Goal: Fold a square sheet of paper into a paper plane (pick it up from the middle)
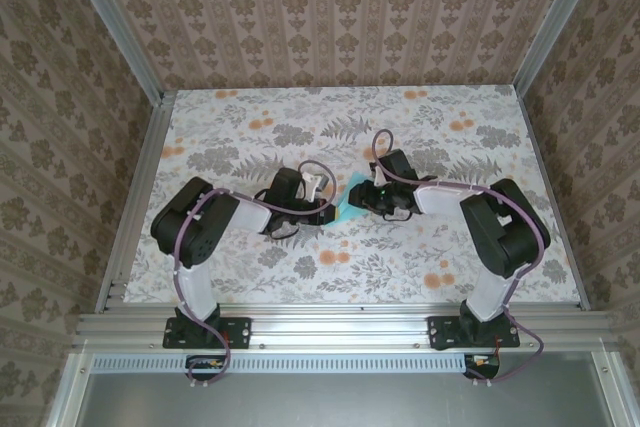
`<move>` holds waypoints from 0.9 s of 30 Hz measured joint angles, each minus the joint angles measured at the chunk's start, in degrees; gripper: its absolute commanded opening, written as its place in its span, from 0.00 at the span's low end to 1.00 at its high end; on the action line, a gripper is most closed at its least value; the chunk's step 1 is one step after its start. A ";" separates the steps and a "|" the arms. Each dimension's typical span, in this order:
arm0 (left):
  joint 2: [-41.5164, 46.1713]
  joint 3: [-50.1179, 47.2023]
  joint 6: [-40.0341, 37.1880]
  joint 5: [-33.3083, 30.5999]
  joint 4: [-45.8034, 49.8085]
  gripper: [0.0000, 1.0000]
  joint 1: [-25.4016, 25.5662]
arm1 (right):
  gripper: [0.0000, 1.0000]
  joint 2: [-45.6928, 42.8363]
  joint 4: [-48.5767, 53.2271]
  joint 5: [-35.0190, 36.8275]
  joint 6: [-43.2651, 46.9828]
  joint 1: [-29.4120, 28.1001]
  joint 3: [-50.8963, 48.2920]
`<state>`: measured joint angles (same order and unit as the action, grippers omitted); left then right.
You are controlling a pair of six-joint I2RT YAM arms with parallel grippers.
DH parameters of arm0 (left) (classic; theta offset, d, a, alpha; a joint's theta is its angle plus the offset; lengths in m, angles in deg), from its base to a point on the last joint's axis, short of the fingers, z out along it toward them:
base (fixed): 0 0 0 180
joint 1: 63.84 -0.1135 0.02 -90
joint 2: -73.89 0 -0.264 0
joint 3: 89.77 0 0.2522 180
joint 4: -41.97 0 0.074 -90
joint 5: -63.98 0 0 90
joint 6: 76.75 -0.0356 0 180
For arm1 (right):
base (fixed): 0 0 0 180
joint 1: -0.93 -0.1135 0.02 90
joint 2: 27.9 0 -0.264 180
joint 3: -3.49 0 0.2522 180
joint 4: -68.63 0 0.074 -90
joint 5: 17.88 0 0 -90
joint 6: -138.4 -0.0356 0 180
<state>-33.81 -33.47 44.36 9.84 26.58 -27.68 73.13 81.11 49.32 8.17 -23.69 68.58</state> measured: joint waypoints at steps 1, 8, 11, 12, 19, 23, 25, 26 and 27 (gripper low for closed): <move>-0.17 0.13 0.48 0.28 -0.02 0.00 -0.07 | 0.39 0.39 0.00 0.00 0.00 0.00 0.37; -1.38 1.73 2.78 2.67 0.68 0.00 -0.26 | 0.36 2.75 -0.07 0.00 -0.02 0.00 1.57; -1.86 2.27 3.26 3.34 0.92 0.00 -0.28 | 0.36 2.99 -0.07 0.00 -0.02 0.00 1.62; -1.95 2.34 3.48 3.45 0.92 0.01 -0.35 | 0.36 3.08 -0.07 0.02 -0.02 0.00 1.62; -1.95 2.51 4.92 4.26 1.03 0.16 -0.63 | 0.36 4.07 0.28 0.15 -0.22 0.00 2.40; -1.07 2.58 5.73 4.72 1.64 0.25 -0.63 | 0.36 4.50 1.66 0.57 -0.22 -0.02 3.39; -0.28 2.56 5.86 4.70 2.73 0.27 -0.81 | 0.37 4.68 2.14 0.79 -0.22 -0.07 3.72; 0.24 2.54 5.88 4.68 3.32 0.27 -0.98 | 0.37 4.72 2.43 0.94 -0.22 -0.07 3.91; 0.87 2.51 5.97 4.59 3.82 0.28 -1.20 | 0.37 4.74 2.69 1.07 -0.22 -0.07 4.02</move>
<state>-32.93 -30.95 50.33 14.43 30.41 -28.88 77.87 83.80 50.39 7.95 -23.76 72.61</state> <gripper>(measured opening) 0.267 0.369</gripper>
